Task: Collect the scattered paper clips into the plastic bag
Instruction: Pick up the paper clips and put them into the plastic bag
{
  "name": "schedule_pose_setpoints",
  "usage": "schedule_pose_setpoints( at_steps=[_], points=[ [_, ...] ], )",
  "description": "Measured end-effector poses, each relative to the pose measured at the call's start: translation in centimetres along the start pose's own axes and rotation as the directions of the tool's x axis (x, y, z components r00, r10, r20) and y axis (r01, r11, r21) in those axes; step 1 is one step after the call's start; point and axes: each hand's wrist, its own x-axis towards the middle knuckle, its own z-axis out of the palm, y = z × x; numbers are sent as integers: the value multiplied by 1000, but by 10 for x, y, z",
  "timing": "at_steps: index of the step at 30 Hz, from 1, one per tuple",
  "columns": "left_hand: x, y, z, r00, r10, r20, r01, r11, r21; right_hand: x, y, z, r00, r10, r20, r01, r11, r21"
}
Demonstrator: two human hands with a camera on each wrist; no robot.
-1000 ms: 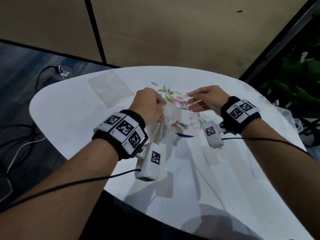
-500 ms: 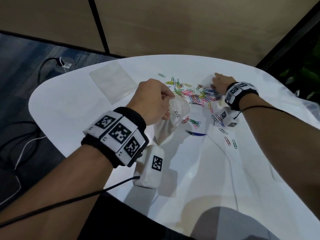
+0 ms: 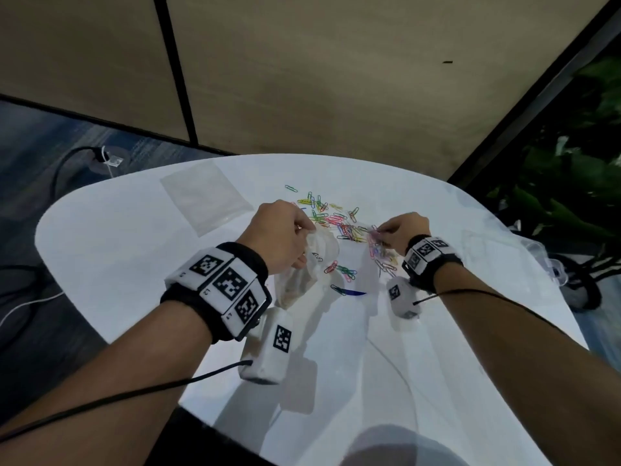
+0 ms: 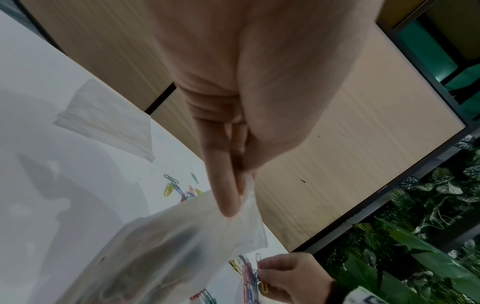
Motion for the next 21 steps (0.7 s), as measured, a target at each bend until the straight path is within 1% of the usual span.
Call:
schedule_pose_setpoints(
  at_steps=[1, 2, 3, 4, 5, 7, 8, 9, 10, 12, 13, 15, 17, 18, 19, 20, 21],
  points=[
    [1, 0, 0, 1000, -6, -1, 6, 1000, -3, -6, 1, -7, 995, 96, 23, -98, 970, 221],
    [1, 1, 0, 1000, -14, -2, 14, 1000, -6, -14, 2, -14, 984, 163, 71, -178, 882, 436],
    [1, 1, 1, 1000, -21, -2, 21, 1000, -4, -24, -1, -21, 974, 193, 117, -224, 763, 606],
    [0, 2, 2, 1000, -26, -2, 26, 1000, 0, -38, -6, -28, 969, 192, 156, -244, 642, 727],
    [0, 3, 3, 1000, -31, -1, 31, 1000, 4, -51, -13, -34, 967, 170, 188, -251, 545, 800],
    [0, 5, 6, 999, -42, 1, 42, 999, 12, -79, -30, -40, 960, 93, 264, -279, 394, 876],
    [0, 5, 8, 999, -43, 3, 43, 999, 17, -91, -38, -40, 951, 55, 305, -305, 339, 890],
    [0, 6, 10, 999, -41, 3, 41, 999, 22, -101, -46, -38, 939, 23, 342, -333, 307, 892],
    [0, 6, 11, 999, -38, 3, 38, 999, 22, -111, -54, -35, 929, -6, 370, -352, 293, 889],
    [1, 6, 15, 1000, -31, 3, 31, 999, 19, -126, -71, -23, 919, -44, 391, -357, 327, 875],
    [1, 6, 16, 1000, -28, 1, 28, 999, 22, -131, -77, -14, 920, -51, 388, -341, 381, 859],
    [0, 6, 20, 1000, -7, -1, 7, 999, 34, -135, -86, 3, 935, -23, 355, -285, 546, 788],
    [-3, 7, 24, 1000, 22, -6, -22, 997, 78, -133, -91, 13, 959, -13, 281, -179, 742, 646],
    [-4, 8, 25, 999, 34, -8, -33, 994, 103, -132, -93, 15, 968, -35, 247, -109, 832, 544],
    [-6, 8, 27, 999, 40, -5, -39, 992, 118, -133, -97, 13, 973, -63, 223, -40, 902, 429],
    [-6, 7, 28, 999, 38, 5, -39, 993, 114, -133, -100, 12, 975, -94, 203, 23, 945, 328],
    [-6, 6, 29, 999, 36, 20, -38, 993, 109, -135, -104, 10, 974, -126, 187, 77, 965, 249]
  ],
)
